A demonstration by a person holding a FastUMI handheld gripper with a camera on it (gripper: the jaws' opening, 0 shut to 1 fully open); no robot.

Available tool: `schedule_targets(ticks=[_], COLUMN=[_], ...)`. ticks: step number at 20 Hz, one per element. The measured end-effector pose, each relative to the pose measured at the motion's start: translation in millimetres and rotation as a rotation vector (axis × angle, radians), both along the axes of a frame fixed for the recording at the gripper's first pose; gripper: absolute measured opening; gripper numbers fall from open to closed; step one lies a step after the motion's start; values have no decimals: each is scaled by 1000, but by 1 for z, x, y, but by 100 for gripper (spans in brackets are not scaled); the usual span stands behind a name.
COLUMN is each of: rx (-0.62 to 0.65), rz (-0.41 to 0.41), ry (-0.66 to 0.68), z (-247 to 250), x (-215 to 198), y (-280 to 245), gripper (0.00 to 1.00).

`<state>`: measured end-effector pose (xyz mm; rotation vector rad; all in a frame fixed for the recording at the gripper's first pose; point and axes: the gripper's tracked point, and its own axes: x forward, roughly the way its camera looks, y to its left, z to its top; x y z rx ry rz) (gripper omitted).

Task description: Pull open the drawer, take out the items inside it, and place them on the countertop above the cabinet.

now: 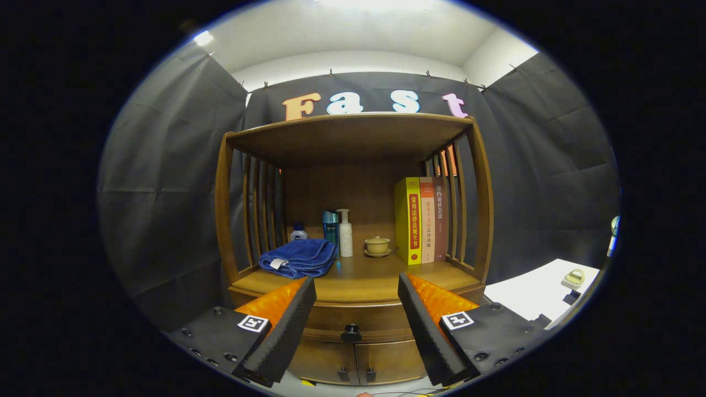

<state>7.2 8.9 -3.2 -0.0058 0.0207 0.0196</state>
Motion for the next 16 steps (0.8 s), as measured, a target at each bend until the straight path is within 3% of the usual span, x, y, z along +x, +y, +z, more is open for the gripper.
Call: schedule_targets(ticks=[7,16], rx=[-15,7], rz=[3,1], ry=[6,196], z=[-5,-105], x=[4,38], y=[-2,-4], gripper=[98,99])
